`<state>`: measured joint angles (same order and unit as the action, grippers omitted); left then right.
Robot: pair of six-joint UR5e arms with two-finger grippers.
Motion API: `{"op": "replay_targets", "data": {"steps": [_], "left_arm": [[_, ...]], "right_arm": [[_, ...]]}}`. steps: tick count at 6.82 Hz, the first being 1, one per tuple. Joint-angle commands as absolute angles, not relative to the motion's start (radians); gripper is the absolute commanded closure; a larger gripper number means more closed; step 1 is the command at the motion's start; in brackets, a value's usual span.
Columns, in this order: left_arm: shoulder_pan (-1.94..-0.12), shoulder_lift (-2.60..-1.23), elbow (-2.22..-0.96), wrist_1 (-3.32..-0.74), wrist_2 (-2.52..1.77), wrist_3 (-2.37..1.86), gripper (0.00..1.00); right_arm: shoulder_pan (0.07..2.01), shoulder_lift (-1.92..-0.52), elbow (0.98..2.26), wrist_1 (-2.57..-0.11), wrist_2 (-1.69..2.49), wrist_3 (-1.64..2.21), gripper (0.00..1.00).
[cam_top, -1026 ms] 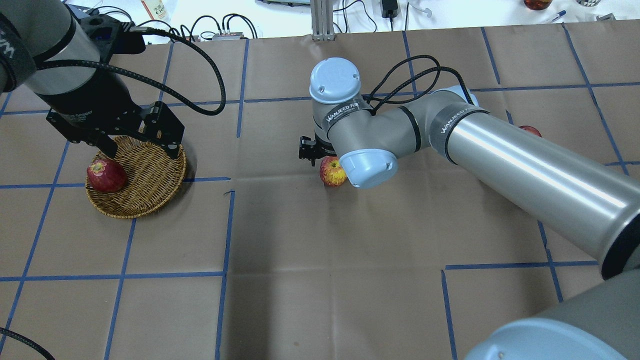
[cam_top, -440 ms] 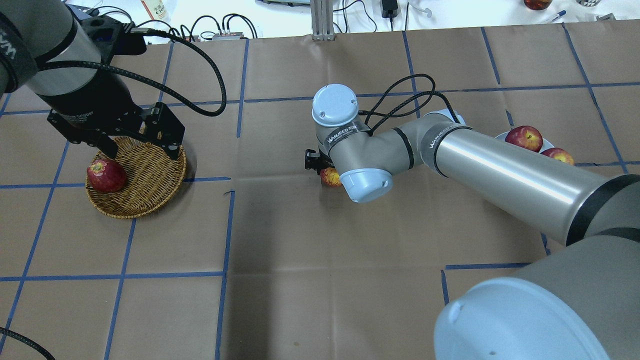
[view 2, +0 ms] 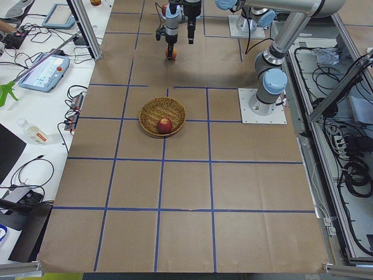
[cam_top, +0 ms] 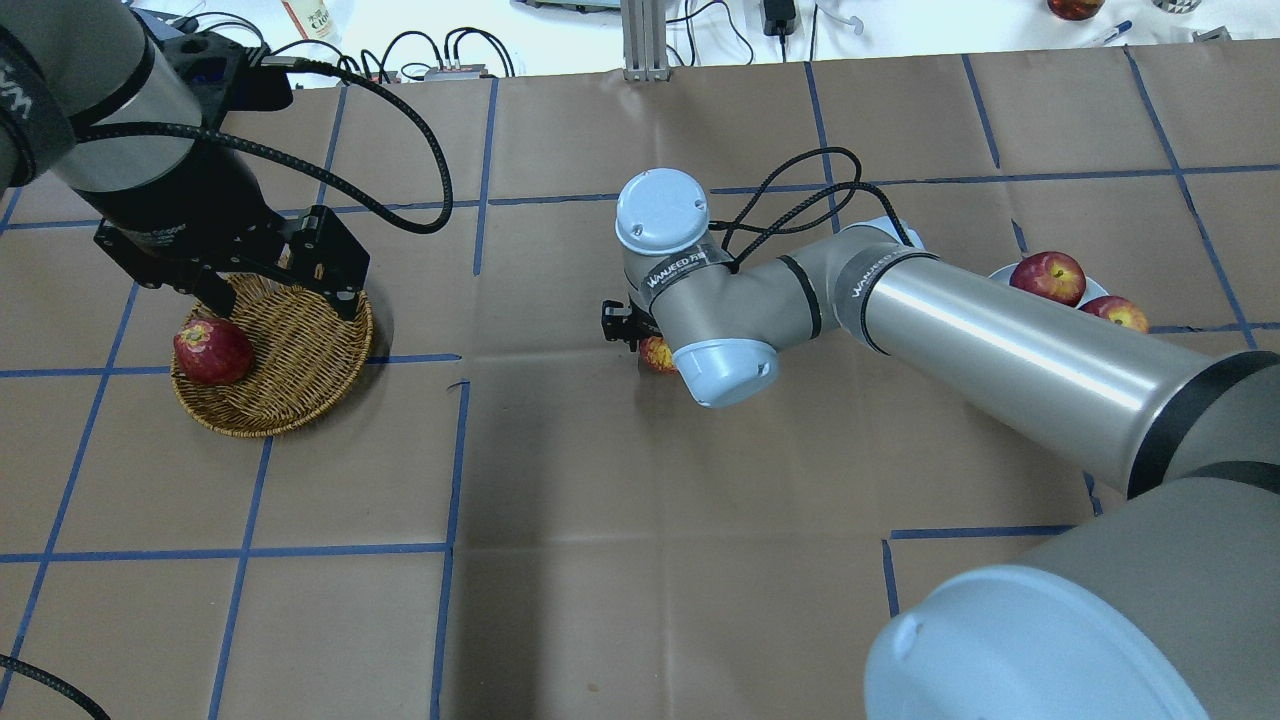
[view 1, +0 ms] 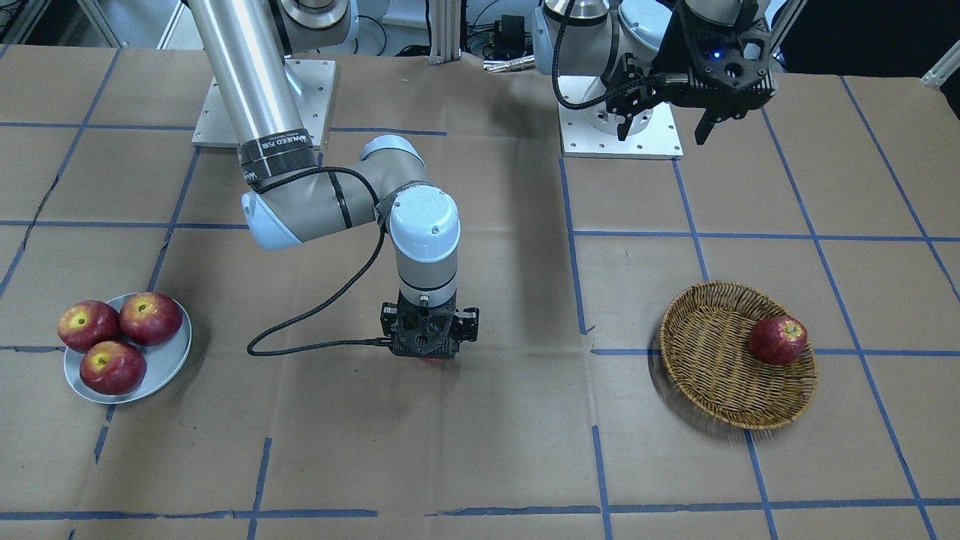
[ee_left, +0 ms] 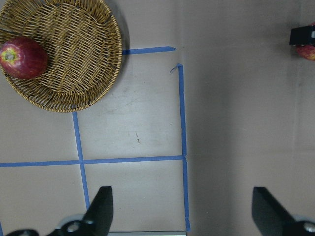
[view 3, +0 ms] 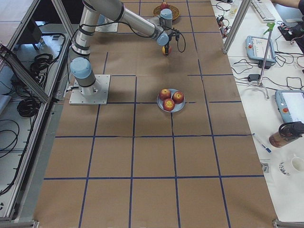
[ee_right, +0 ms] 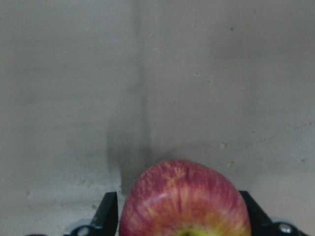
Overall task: Transfer apple from basket to plate
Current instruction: 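Lift the apple with the right gripper and carry it to the plate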
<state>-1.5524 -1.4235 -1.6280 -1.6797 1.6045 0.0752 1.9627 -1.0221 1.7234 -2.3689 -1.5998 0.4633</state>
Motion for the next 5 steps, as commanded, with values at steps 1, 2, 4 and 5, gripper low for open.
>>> {"op": "replay_targets", "data": {"steps": [1, 2, 4, 5], "left_arm": [[-1.552, -1.422, -1.629, -1.680, 1.605, 0.075, 0.01], [-1.554, -1.420, -1.632, -1.681, 1.605, 0.075, 0.01], [-1.555, -1.419, -1.638, -1.681, 1.606, 0.075, 0.01], [-1.558, -1.419, -1.644, -1.681, 1.606, 0.074, 0.01]], "right_arm": [[1.965, -1.023, 1.721, -2.368, -1.598, 0.463, 0.54], [1.964, -1.026, 1.718, -2.370, -1.598, 0.463, 0.61], [1.954, -1.105, 1.633, -2.235, -1.605, 0.460, 0.61], [1.935, -1.179, 1.618, -2.141, -1.606, 0.440, 0.61]]}}
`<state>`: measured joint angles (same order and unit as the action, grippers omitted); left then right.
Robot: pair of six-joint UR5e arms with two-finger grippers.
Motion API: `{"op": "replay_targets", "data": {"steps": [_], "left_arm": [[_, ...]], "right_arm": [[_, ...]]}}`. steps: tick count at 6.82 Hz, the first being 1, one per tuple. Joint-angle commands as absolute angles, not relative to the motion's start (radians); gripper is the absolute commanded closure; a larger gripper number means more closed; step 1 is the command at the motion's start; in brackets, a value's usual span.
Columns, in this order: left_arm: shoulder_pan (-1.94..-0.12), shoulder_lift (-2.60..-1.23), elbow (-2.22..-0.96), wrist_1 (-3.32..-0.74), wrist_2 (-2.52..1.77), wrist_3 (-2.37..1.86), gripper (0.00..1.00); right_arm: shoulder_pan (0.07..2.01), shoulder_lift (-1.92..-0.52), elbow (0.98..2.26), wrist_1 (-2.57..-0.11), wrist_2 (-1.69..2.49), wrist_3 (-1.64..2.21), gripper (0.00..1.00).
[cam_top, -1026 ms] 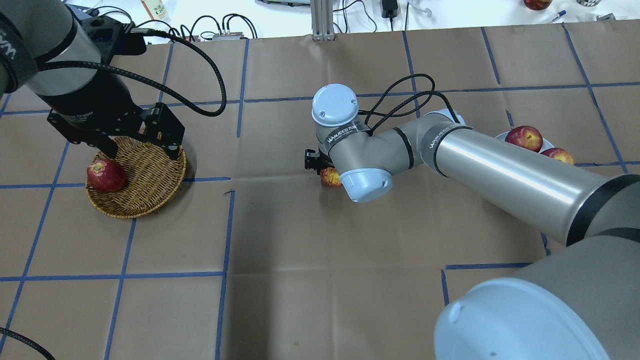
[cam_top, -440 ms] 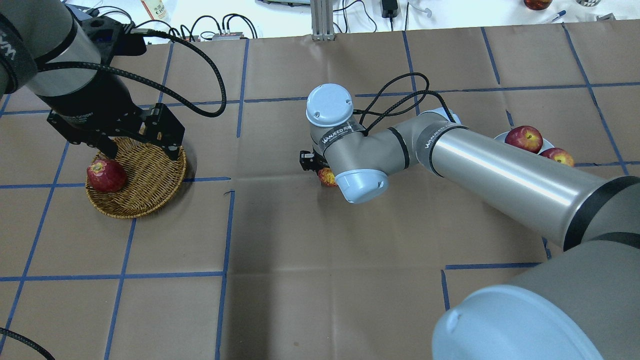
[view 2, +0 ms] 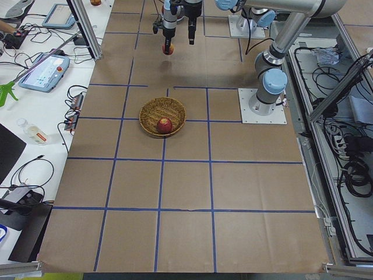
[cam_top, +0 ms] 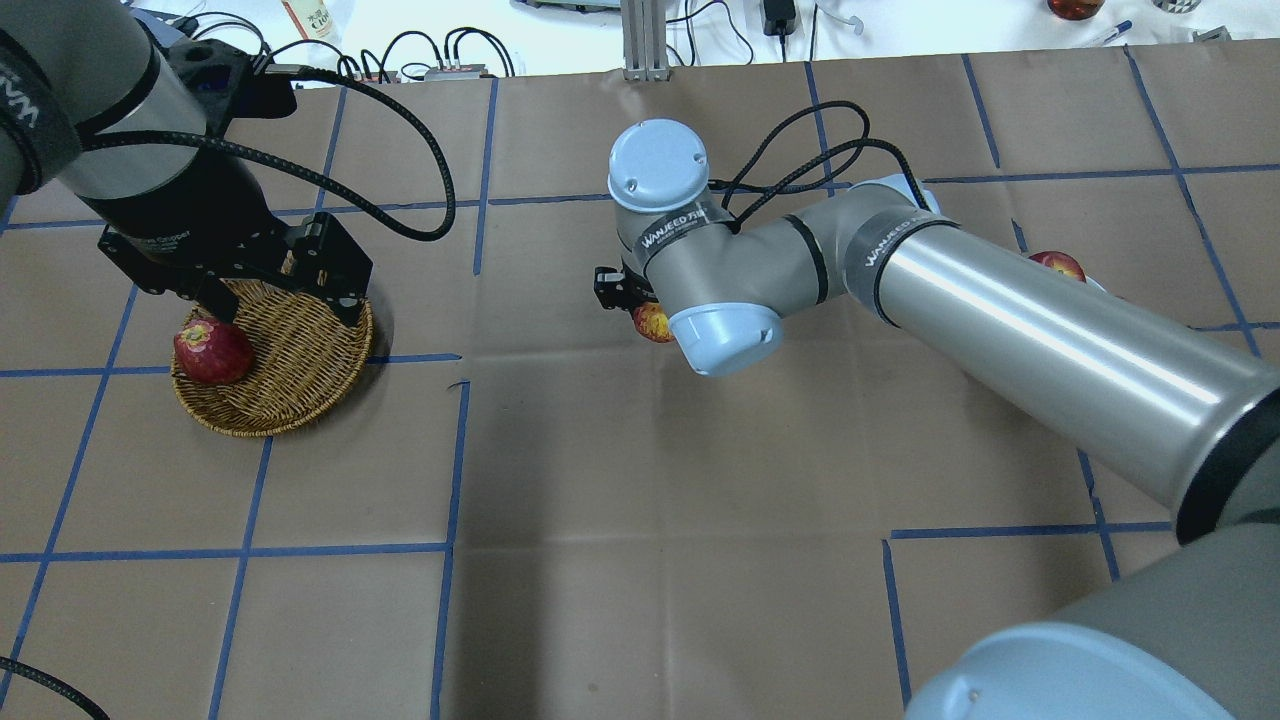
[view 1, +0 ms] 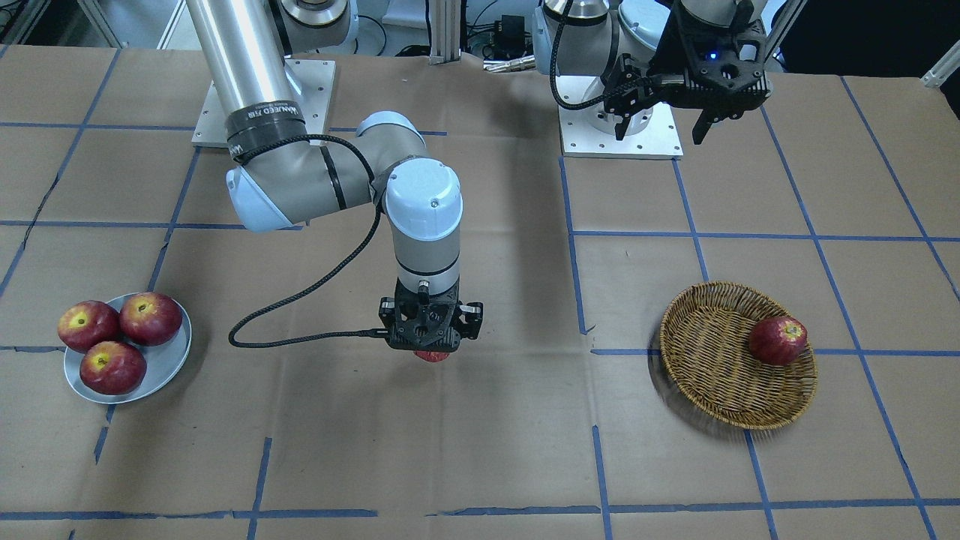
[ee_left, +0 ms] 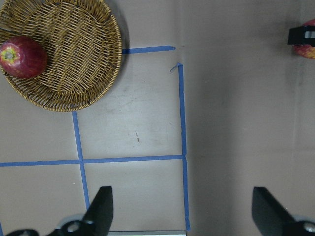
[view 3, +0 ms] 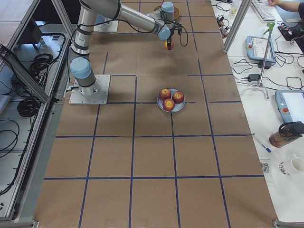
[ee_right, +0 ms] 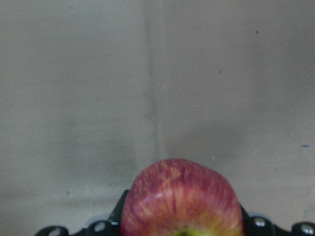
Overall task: Transfer apple from basket to plate
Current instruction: 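Lift the apple with the right gripper and carry it to the plate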
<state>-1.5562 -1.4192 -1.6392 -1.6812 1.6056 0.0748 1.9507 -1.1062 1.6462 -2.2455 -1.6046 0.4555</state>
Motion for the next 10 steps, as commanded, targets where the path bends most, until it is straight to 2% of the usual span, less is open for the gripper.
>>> {"op": "replay_targets", "data": {"steps": [1, 3, 5, 8, 10], "left_arm": [[-1.565, -1.417, -1.652, -1.681, 1.606, 0.074, 0.01], [-1.565, -1.417, -1.652, -1.681, 1.605, 0.074, 0.01], [-1.565, -1.417, -1.654, -1.681, 1.605, 0.074, 0.01], [-1.565, -1.419, -1.654, -1.680, 1.603, 0.074, 0.01], [-1.565, -1.417, -1.654, -1.680, 1.605, 0.075, 0.01]], "right_arm": [[1.893, -1.253, 1.626, -2.058, -1.612, 0.360, 0.61], [1.702, -1.385, 1.669, -1.944, -1.605, 0.127, 0.61], [1.472, -1.457, 1.758, -1.944, -1.602, -0.178, 0.61], [1.220, -1.448, 1.772, -1.948, -1.600, -0.470, 0.61], [1.203, -1.381, 1.805, -2.006, -1.603, -0.514, 0.61]]}}
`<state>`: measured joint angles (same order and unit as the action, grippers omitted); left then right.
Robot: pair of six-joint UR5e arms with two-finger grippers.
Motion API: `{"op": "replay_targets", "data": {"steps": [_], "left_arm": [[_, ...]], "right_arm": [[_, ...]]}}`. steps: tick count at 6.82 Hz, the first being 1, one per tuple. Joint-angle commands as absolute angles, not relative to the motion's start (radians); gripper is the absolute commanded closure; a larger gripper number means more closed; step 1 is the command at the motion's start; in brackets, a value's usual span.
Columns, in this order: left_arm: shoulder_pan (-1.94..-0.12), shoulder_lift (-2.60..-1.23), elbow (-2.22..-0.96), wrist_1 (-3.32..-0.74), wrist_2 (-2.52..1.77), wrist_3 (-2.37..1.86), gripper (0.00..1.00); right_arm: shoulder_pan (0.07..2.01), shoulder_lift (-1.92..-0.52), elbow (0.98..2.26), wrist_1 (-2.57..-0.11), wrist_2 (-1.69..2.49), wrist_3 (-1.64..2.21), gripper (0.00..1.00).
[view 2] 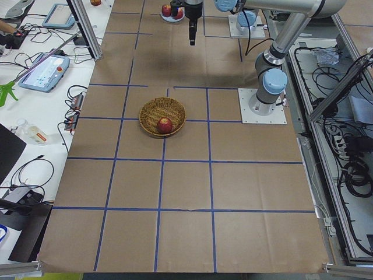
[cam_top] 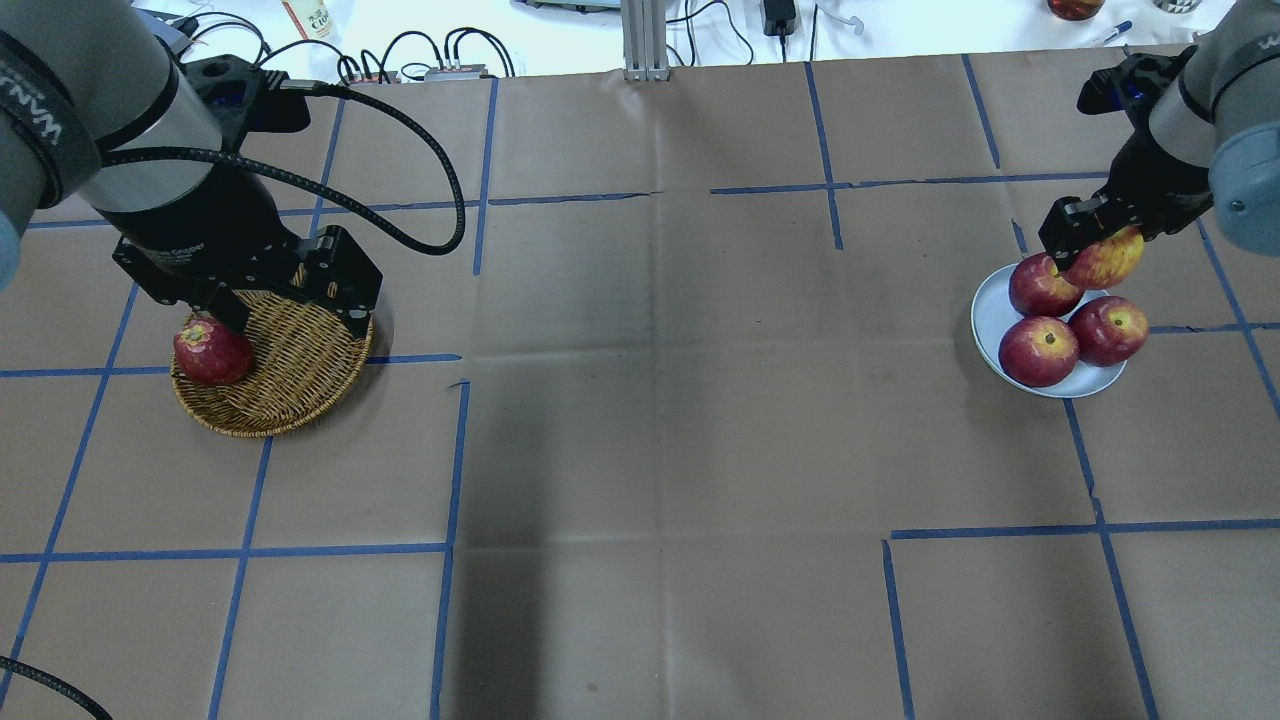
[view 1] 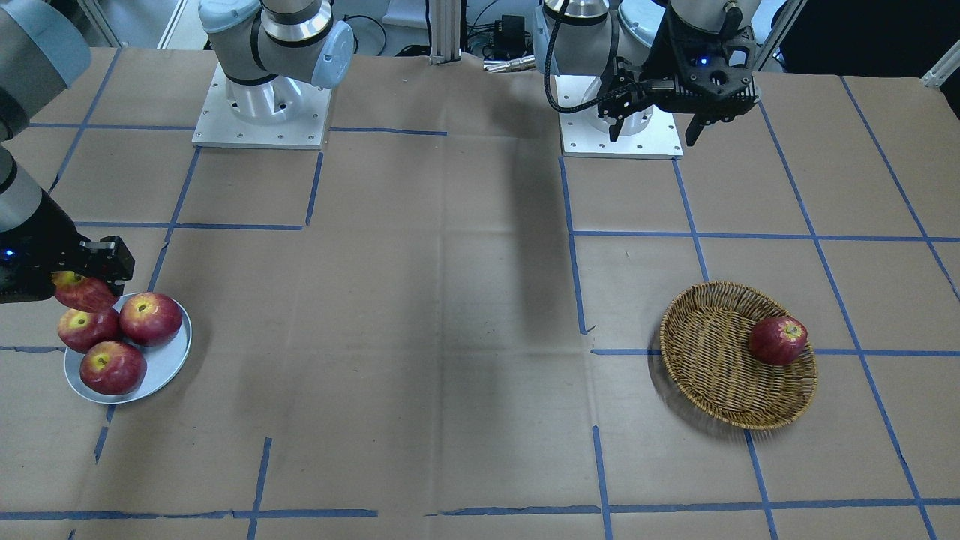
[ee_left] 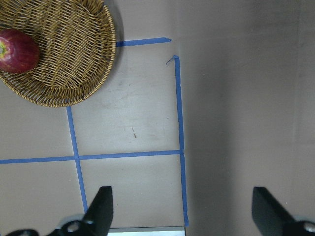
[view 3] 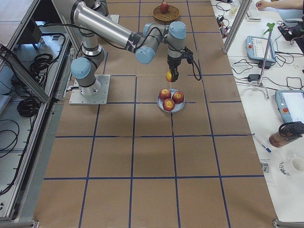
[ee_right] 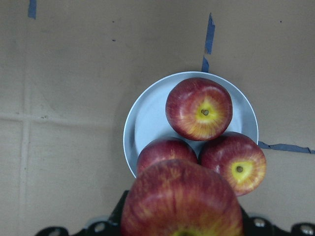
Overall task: Transfer apple from basket to plate
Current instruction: 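Lower the apple onto the plate apples and open the right gripper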
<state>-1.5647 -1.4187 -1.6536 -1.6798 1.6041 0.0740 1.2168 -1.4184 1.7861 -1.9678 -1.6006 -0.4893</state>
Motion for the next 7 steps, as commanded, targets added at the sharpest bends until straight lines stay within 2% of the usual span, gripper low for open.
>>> {"op": "replay_targets", "data": {"steps": [1, 5, 6, 7], "left_arm": [[-1.565, -1.417, -1.654, -1.680, 1.608, 0.075, 0.01], [-1.565, -1.416, -1.649, -1.681, 1.609, 0.074, 0.01], [-1.565, -1.417, -1.648, -1.680, 1.609, 0.074, 0.01], [-1.565, -1.416, -1.651, -1.681, 1.609, 0.074, 0.01]], "right_arm": [[1.197, -1.344, 1.818, -2.050, -1.609, -0.534, 0.61], [1.141, -1.264, 1.819, -2.069, -1.601, -0.566, 0.60], [1.141, -1.264, 1.819, -2.068, -1.605, -0.566, 0.55], [1.141, -1.264, 1.818, -2.068, -1.609, -0.565, 0.12]]}}
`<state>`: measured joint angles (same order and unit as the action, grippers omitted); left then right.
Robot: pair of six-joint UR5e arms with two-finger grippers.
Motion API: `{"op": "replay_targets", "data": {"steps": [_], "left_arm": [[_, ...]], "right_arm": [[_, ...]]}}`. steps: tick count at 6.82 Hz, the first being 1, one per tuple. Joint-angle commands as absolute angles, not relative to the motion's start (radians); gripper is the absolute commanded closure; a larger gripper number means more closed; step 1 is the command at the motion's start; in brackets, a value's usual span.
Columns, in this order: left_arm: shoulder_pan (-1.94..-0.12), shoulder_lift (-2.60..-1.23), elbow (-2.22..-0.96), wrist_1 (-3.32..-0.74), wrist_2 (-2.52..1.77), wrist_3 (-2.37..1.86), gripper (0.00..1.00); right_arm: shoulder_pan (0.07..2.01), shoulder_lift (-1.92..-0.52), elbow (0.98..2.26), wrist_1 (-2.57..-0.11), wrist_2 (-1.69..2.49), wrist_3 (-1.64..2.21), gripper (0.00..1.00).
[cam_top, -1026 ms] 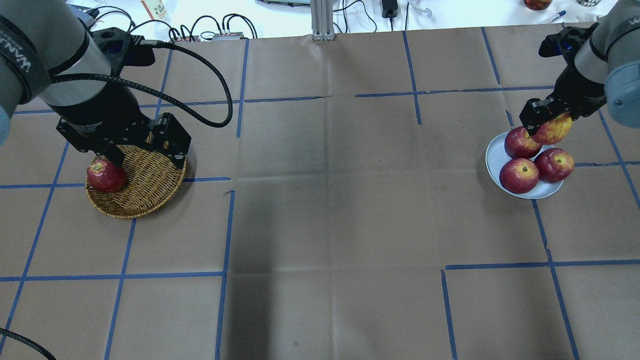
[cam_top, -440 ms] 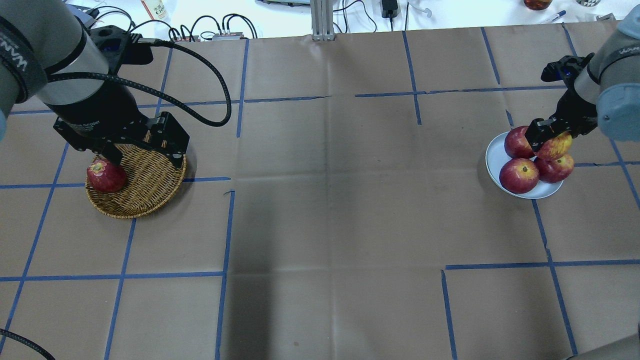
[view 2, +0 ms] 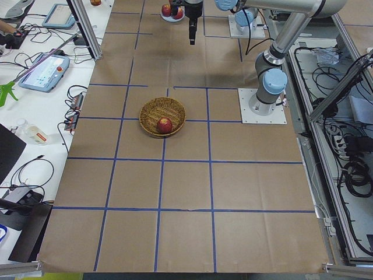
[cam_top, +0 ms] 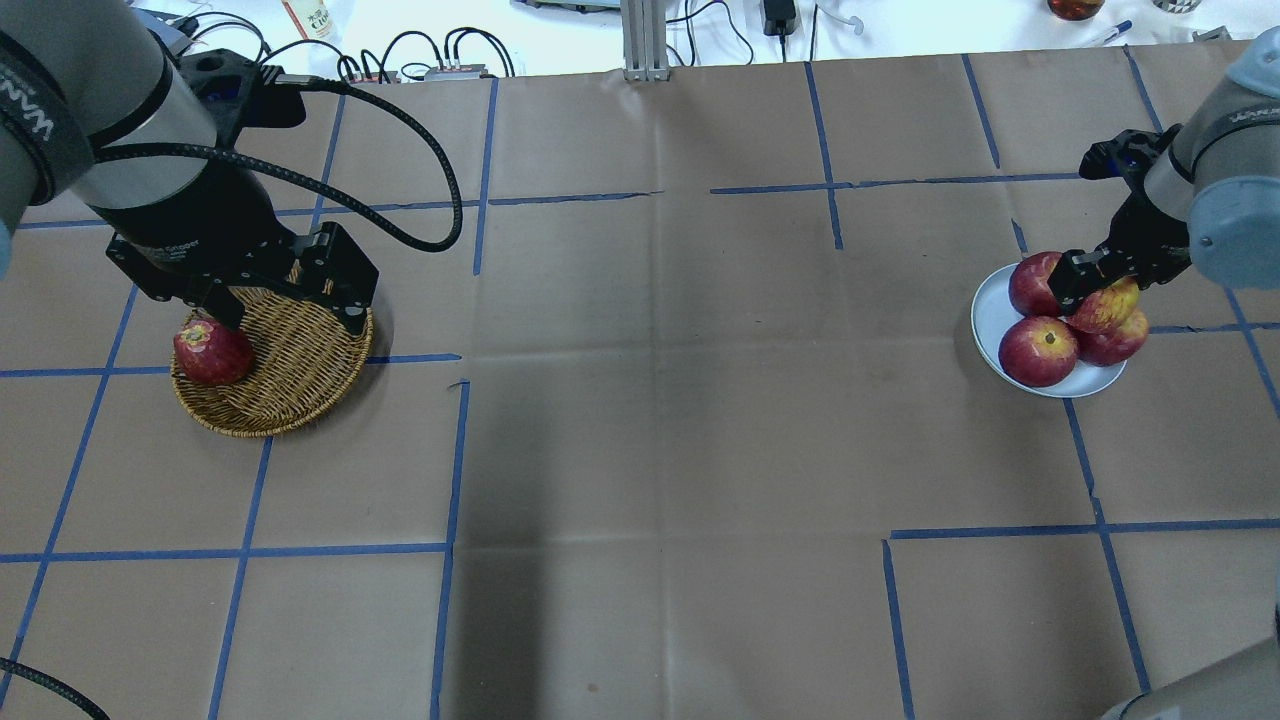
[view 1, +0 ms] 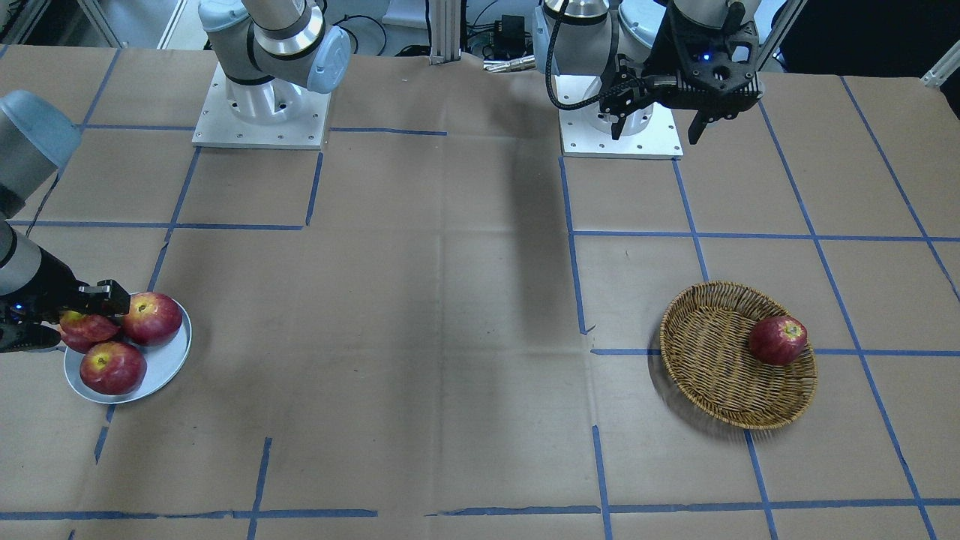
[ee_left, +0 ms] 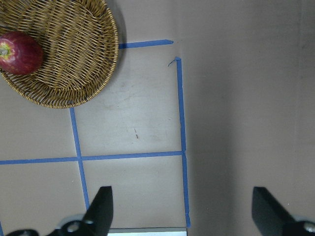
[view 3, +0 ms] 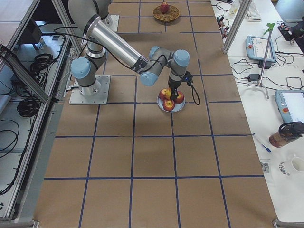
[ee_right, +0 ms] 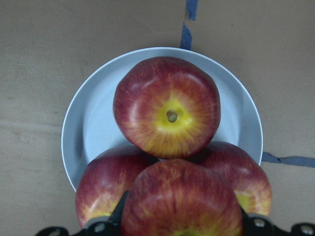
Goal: Transfer apple from basket to plate
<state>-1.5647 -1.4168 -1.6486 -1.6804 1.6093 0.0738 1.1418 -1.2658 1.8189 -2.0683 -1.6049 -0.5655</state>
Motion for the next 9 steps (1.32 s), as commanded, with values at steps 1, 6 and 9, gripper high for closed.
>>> {"op": "replay_targets", "data": {"steps": [1, 6, 9], "left_arm": [[-1.565, -1.416, -1.651, -1.680, 1.608, 0.074, 0.01], [-1.565, -1.408, -1.661, -1.681, 1.608, 0.074, 0.01], [-1.565, -1.434, -1.661, -1.680, 1.603, 0.066, 0.01]], "right_arm": [[1.141, -1.269, 1.816, -2.059, -1.612, -0.563, 0.00], [1.154, -1.460, 1.772, -1.923, -1.598, -0.560, 0.00], [1.340, -1.633, 1.697, -1.641, -1.597, -0.304, 0.00]]}}
